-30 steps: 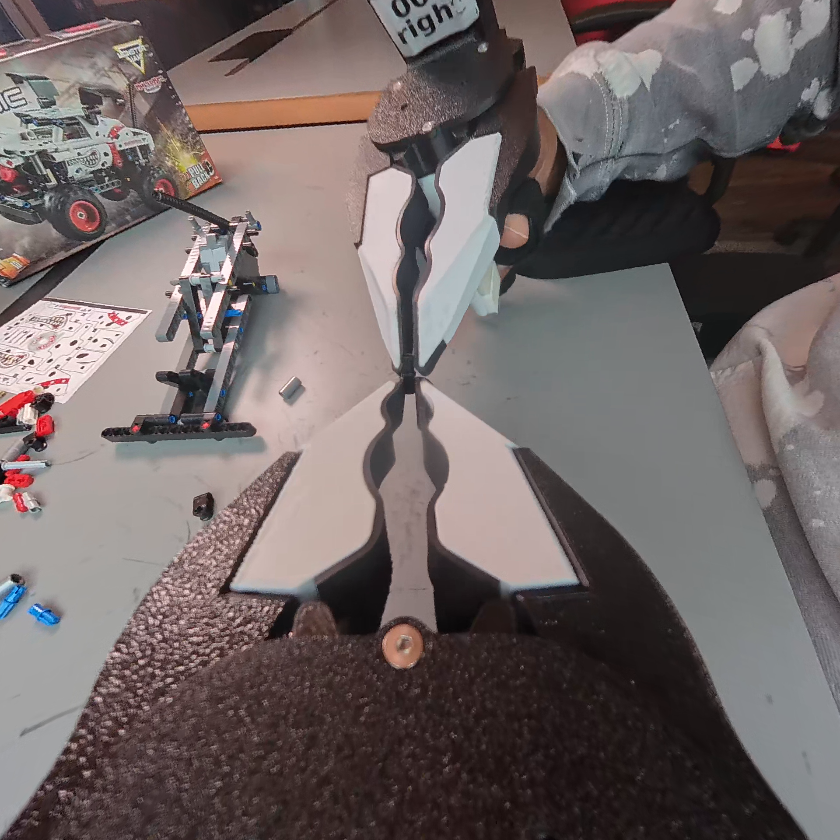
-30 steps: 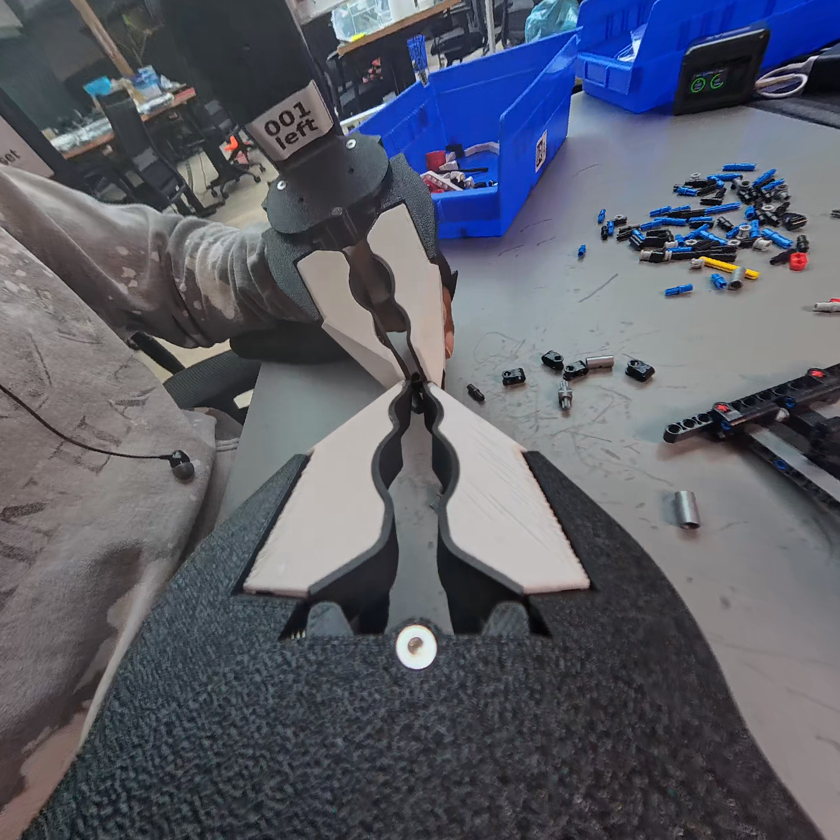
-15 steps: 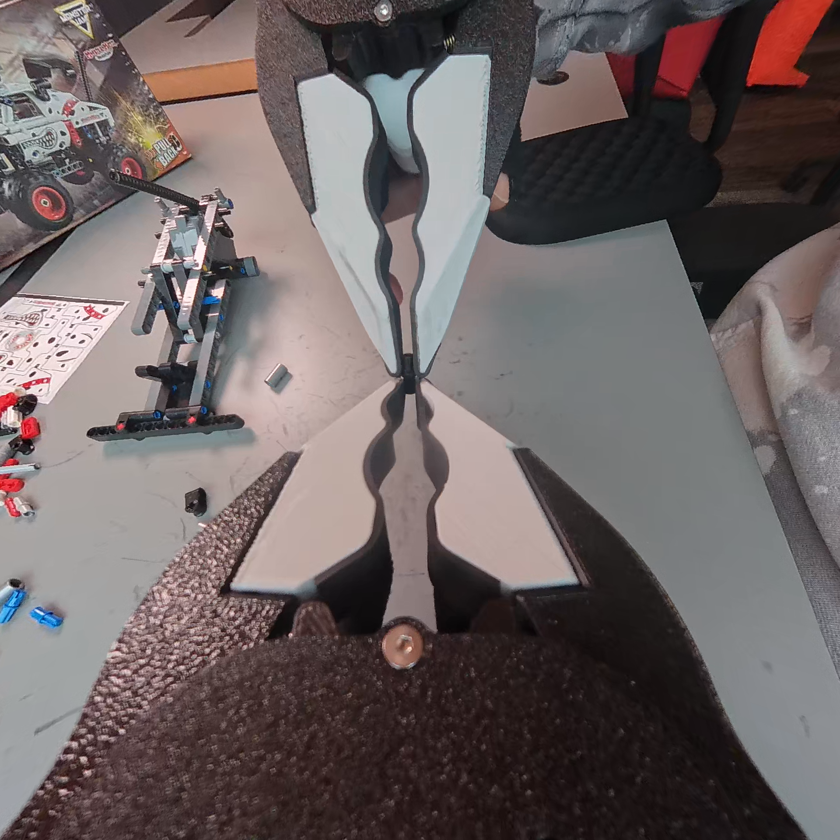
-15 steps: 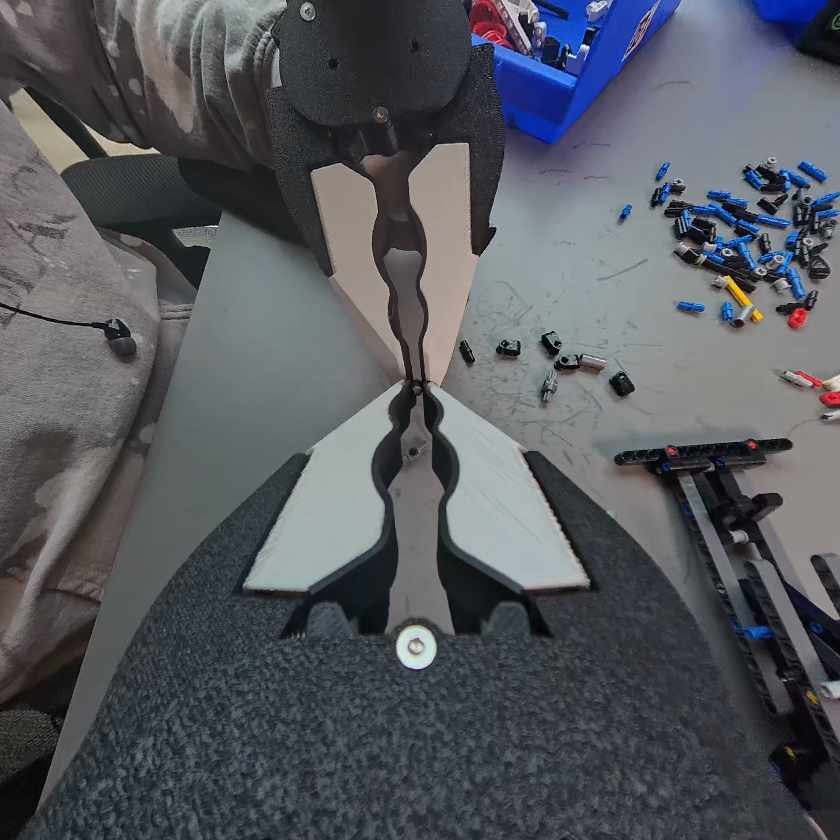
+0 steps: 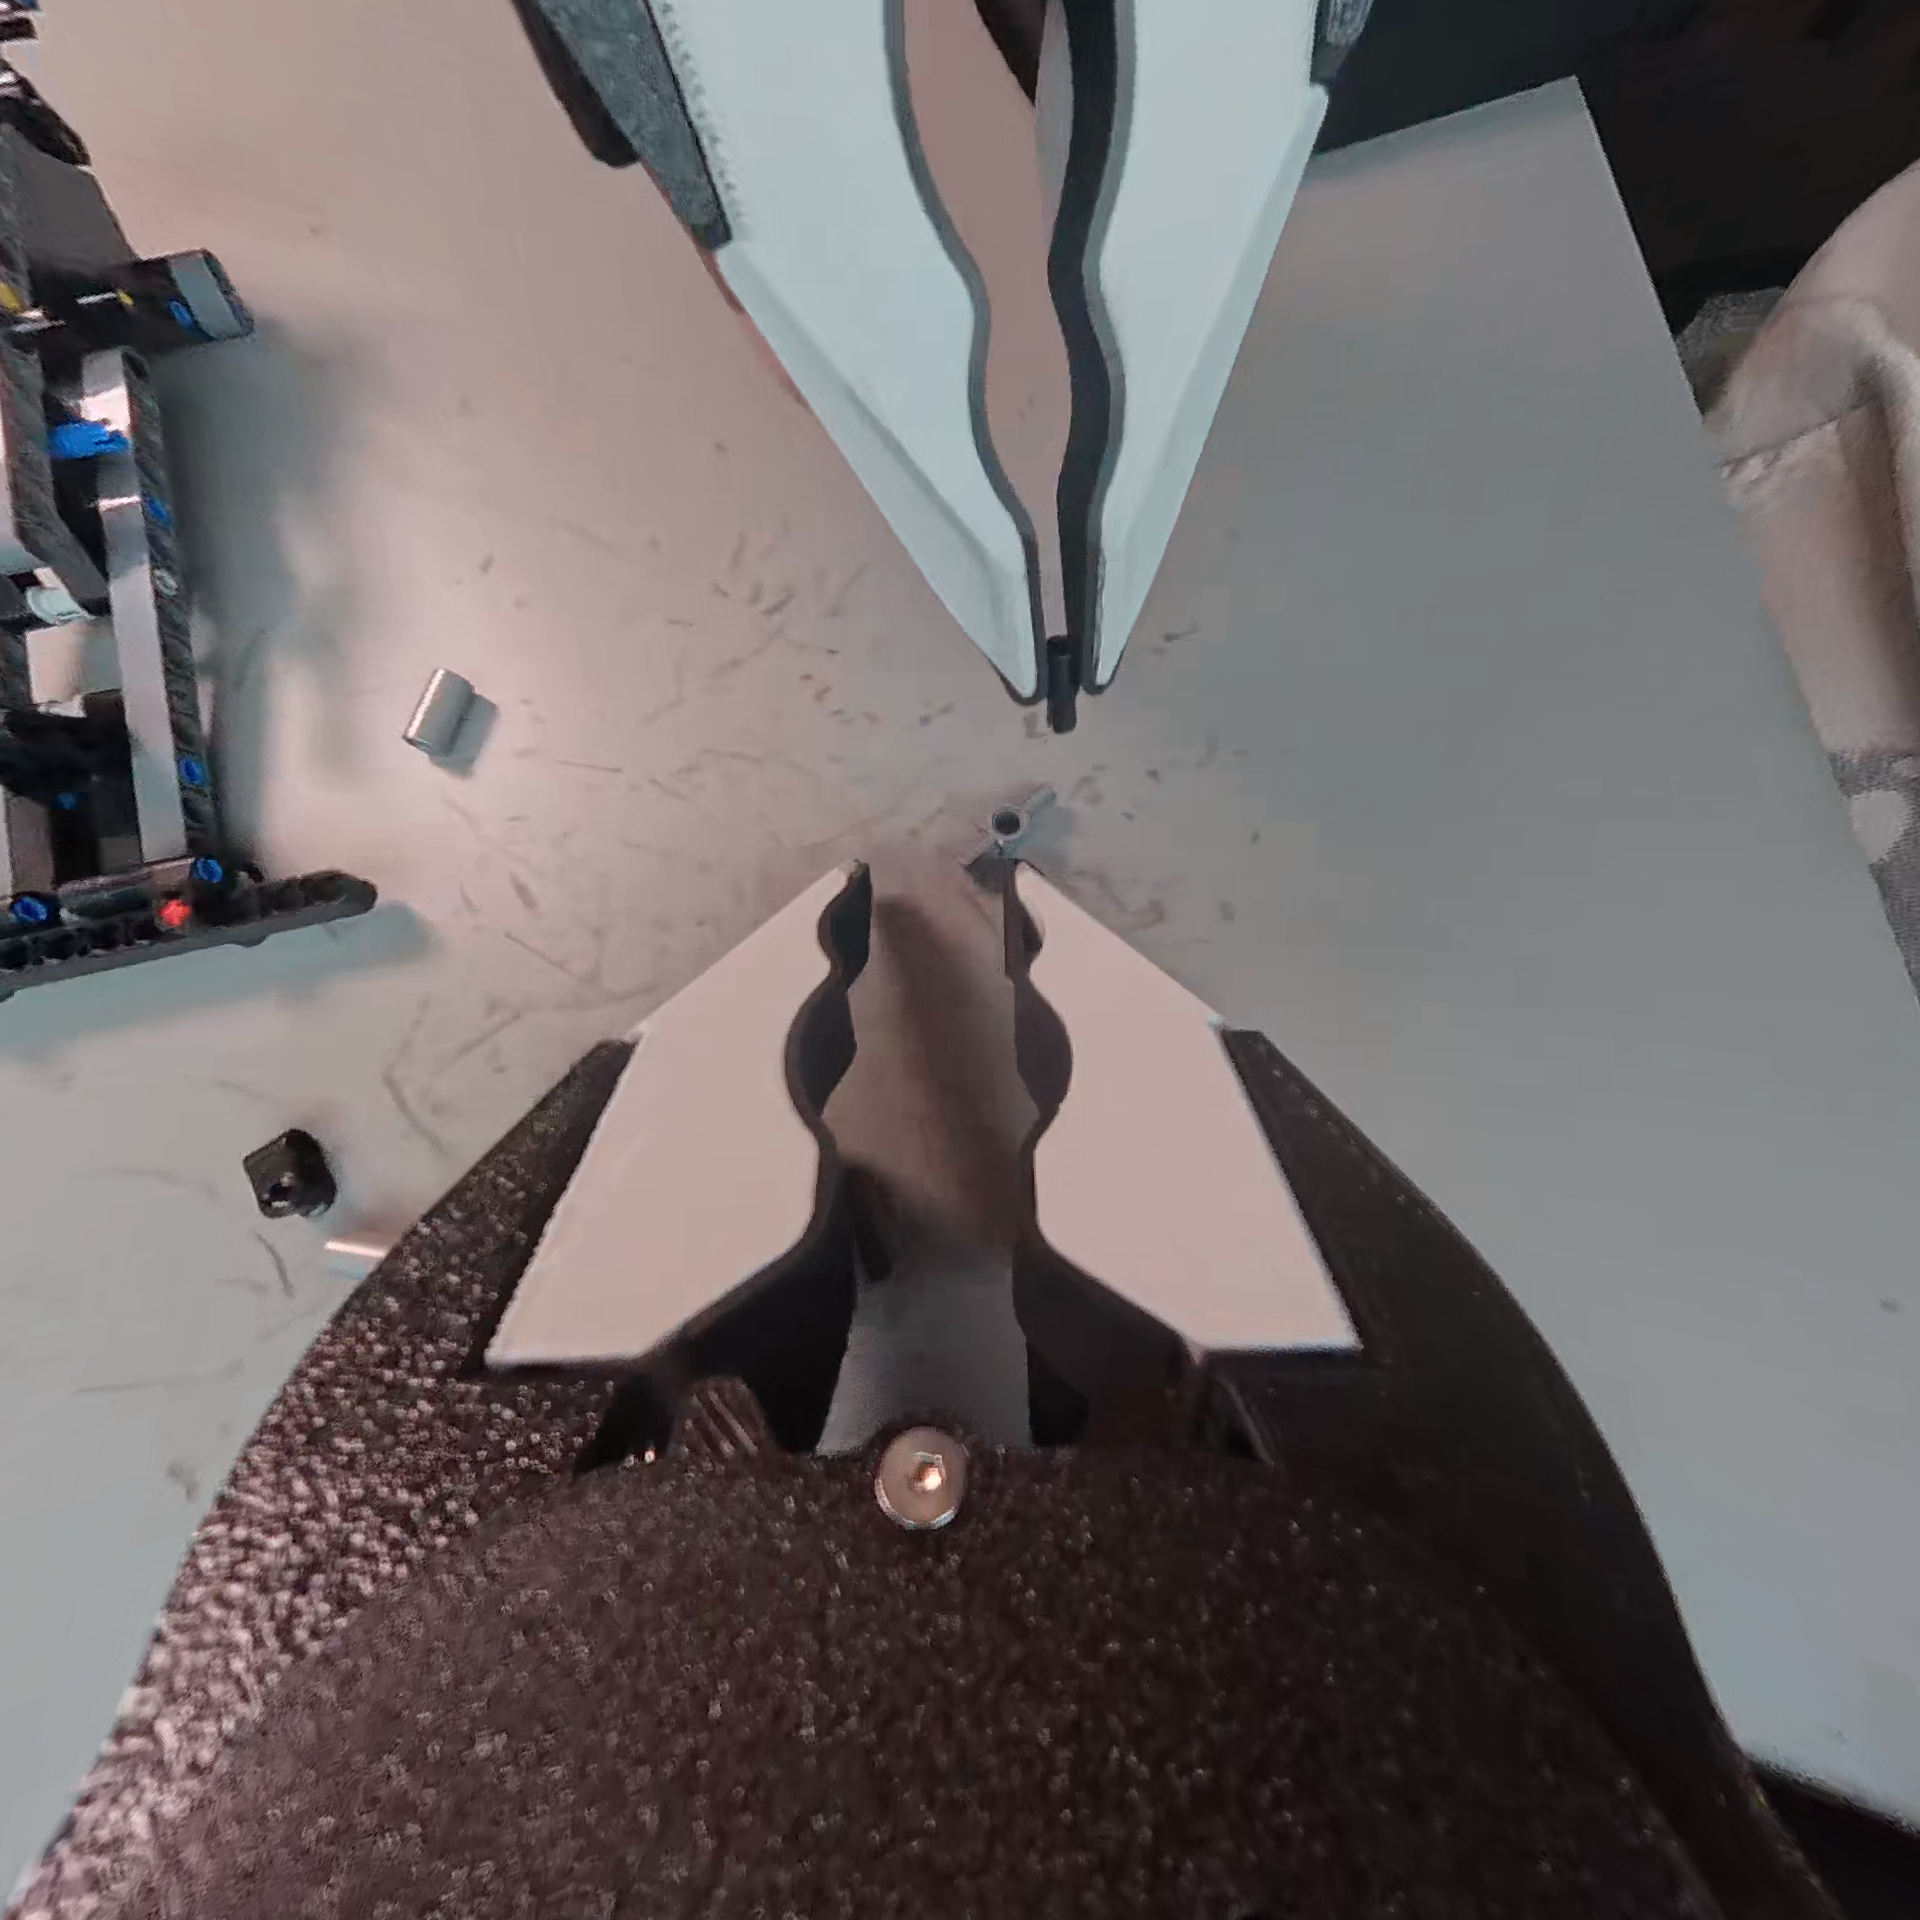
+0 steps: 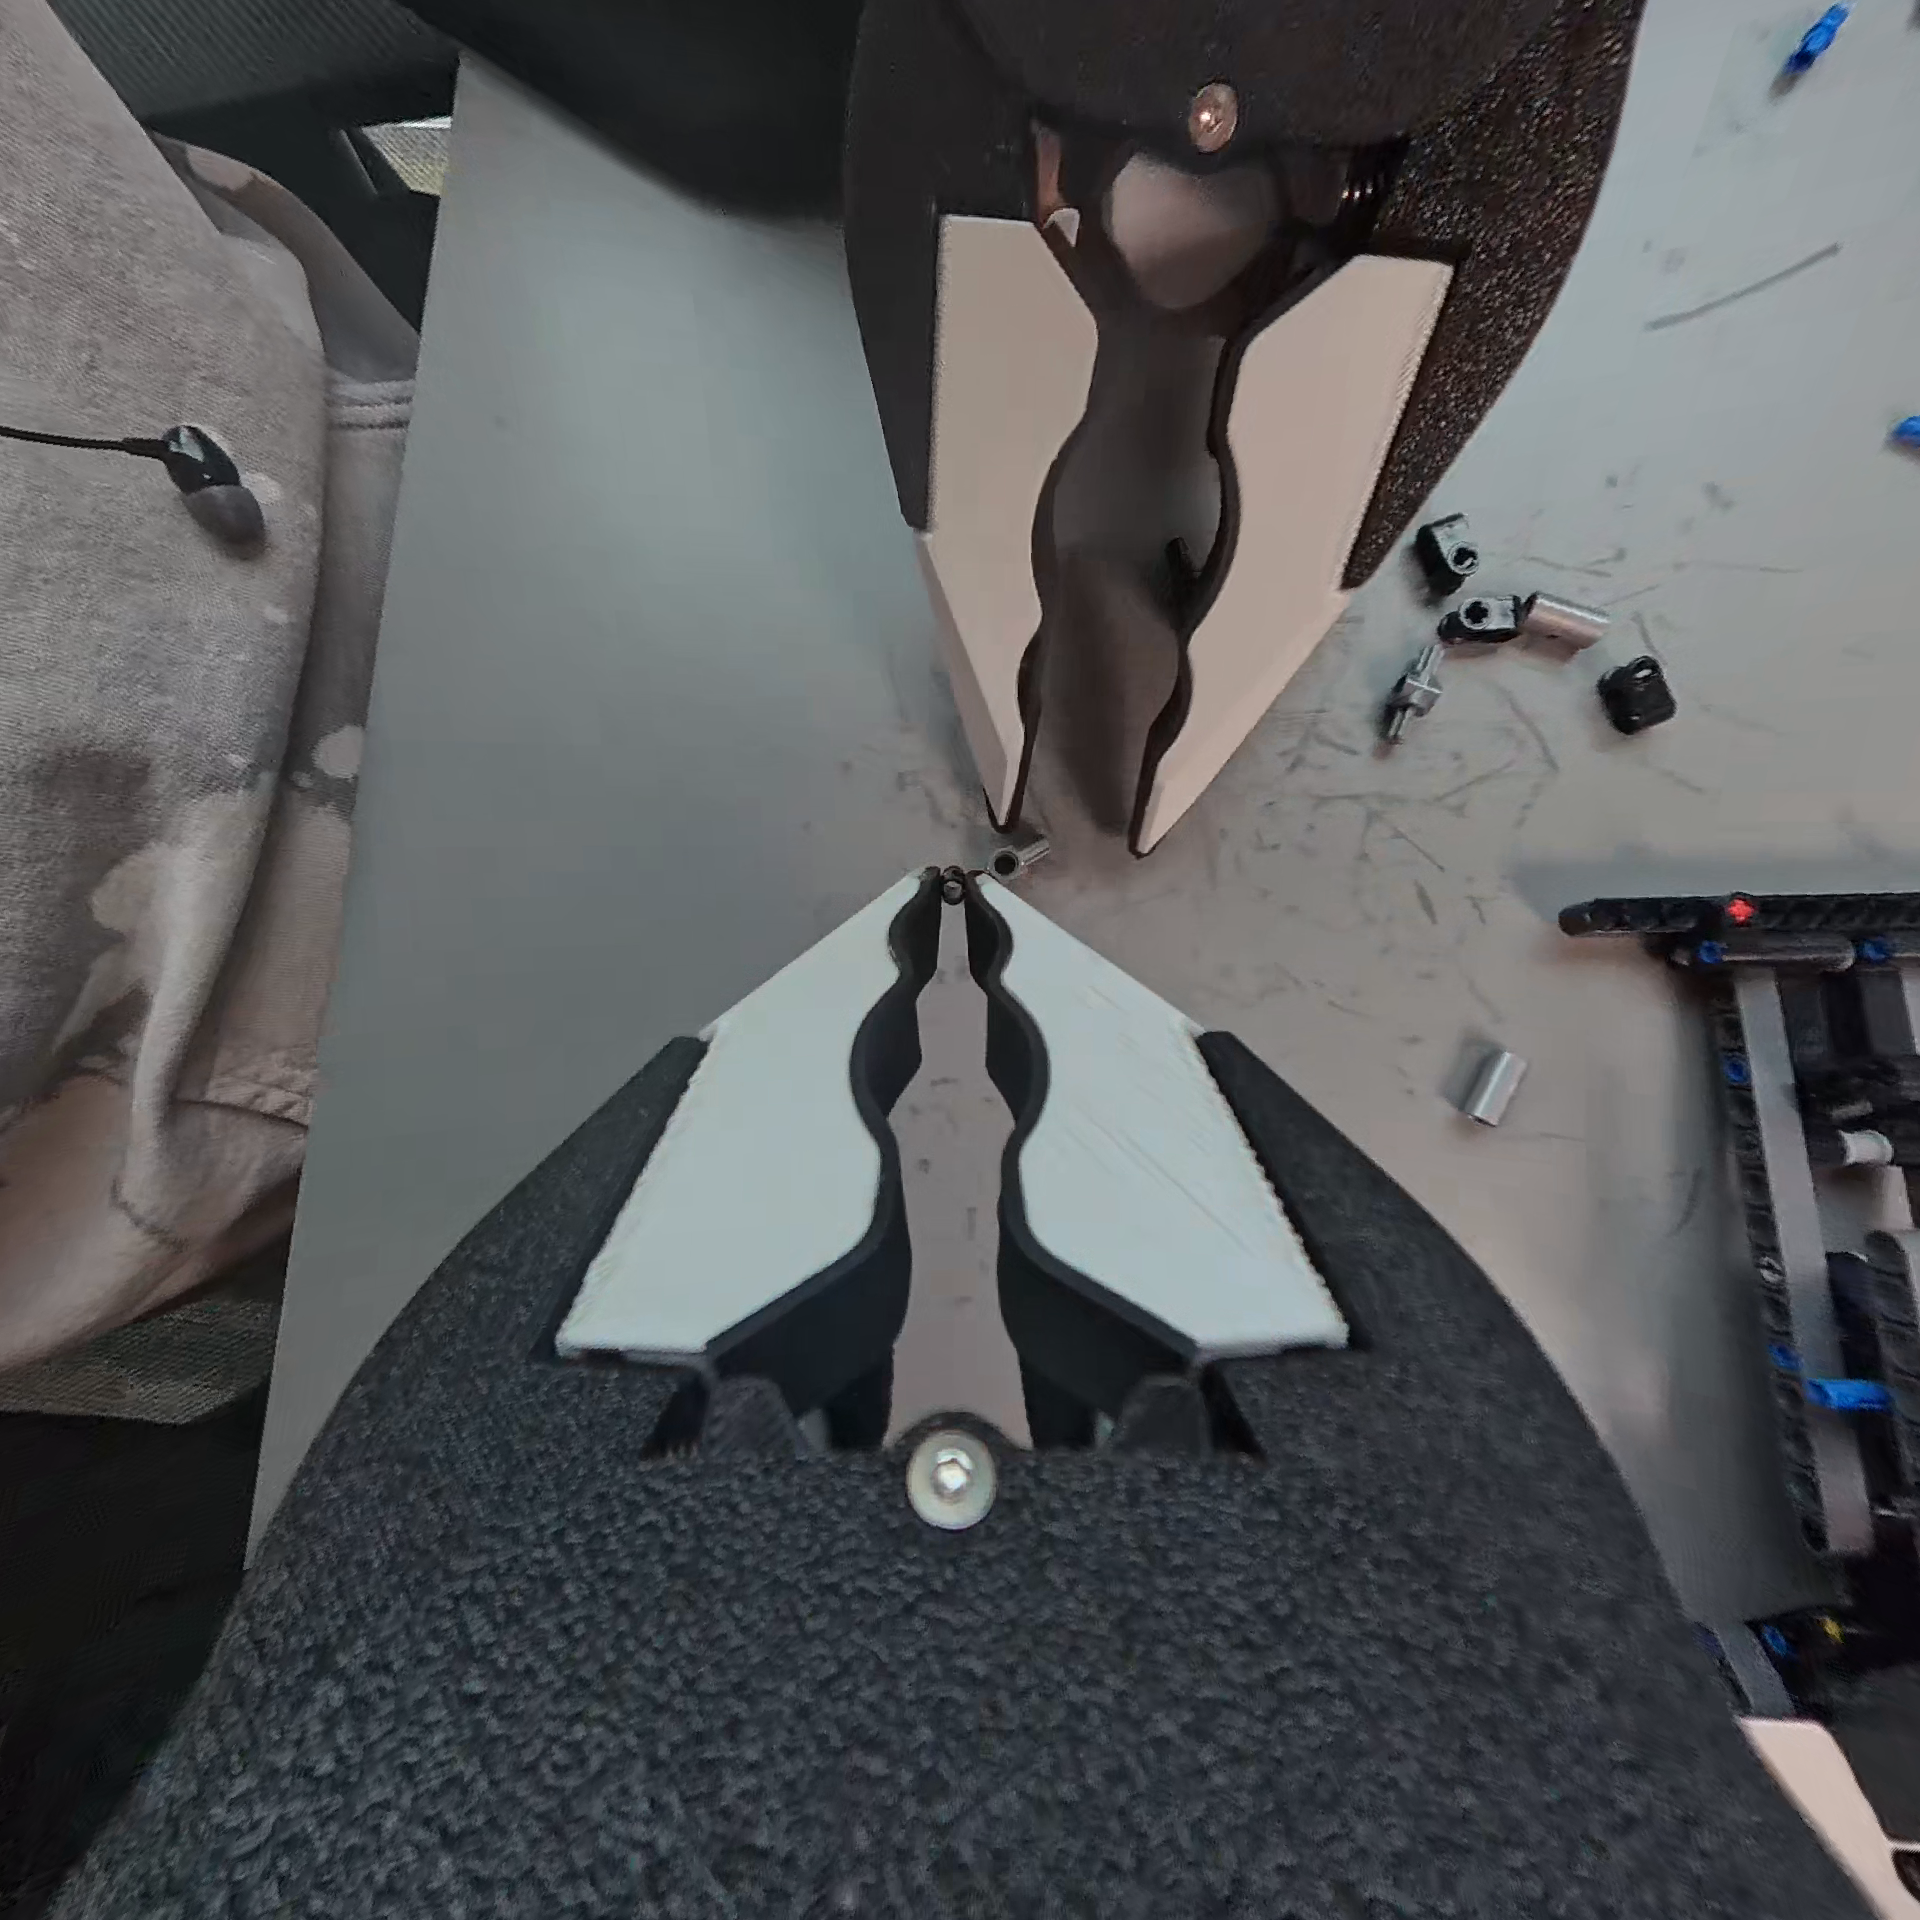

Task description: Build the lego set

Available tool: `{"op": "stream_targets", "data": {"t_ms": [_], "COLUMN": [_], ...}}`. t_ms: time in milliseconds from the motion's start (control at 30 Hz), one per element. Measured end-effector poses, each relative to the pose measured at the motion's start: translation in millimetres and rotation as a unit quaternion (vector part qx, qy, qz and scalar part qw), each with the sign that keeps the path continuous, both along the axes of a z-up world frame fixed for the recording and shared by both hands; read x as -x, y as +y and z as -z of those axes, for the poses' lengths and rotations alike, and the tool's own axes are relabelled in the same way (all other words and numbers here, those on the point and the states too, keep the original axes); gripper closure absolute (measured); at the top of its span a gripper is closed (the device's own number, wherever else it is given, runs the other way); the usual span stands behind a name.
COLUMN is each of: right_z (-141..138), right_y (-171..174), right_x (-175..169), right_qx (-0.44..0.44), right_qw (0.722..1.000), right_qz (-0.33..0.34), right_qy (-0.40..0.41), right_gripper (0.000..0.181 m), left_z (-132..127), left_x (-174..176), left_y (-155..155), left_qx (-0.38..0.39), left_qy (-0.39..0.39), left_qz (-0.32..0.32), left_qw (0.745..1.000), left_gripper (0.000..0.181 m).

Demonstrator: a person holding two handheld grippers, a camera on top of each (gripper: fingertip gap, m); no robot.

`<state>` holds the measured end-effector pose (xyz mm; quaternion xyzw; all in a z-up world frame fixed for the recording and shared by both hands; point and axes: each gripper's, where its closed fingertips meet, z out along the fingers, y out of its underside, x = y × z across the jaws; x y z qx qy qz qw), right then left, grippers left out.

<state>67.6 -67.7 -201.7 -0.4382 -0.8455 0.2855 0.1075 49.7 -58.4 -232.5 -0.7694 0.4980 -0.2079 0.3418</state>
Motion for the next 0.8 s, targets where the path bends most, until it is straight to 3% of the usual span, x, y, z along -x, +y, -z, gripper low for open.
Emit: {"op": "stream_targets", "data": {"t_ms": [100,267,467,800], "right_z": [5.2,9.6,9.5,25.7], "right_y": [4.9,9.5,8.0,16.1], "right_x": [-0.9,0.1,-2.7,-0.6], "right_qx": [-0.001,0.002,-0.012,-0.027], "right_qw": [1.0,0.999,0.997,0.993], "right_qz": [0.009,0.024,0.028,0.076], "right_qy": [-0.01,-0.04,-0.071,-0.081], "right_gripper": [0.177,0.177,0.177,0.177], "left_z": [2.8,4.3,3.9,4.1], "left_x": [-6.4,-14.5,-17.1,-18.2], "left_y": [-1.8,-4.7,-18.3,-8.5], "left_qx": [0.003,-0.005,-0.001,-0.004], "left_qy": [0.006,0.016,0.014,0.024], "left_qz": [0.019,-0.003,-0.017,-0.066], "left_qw": [1.0,1.0,1.0,0.998], "left_gripper": [0.166,0.179,0.17,0.158]}}
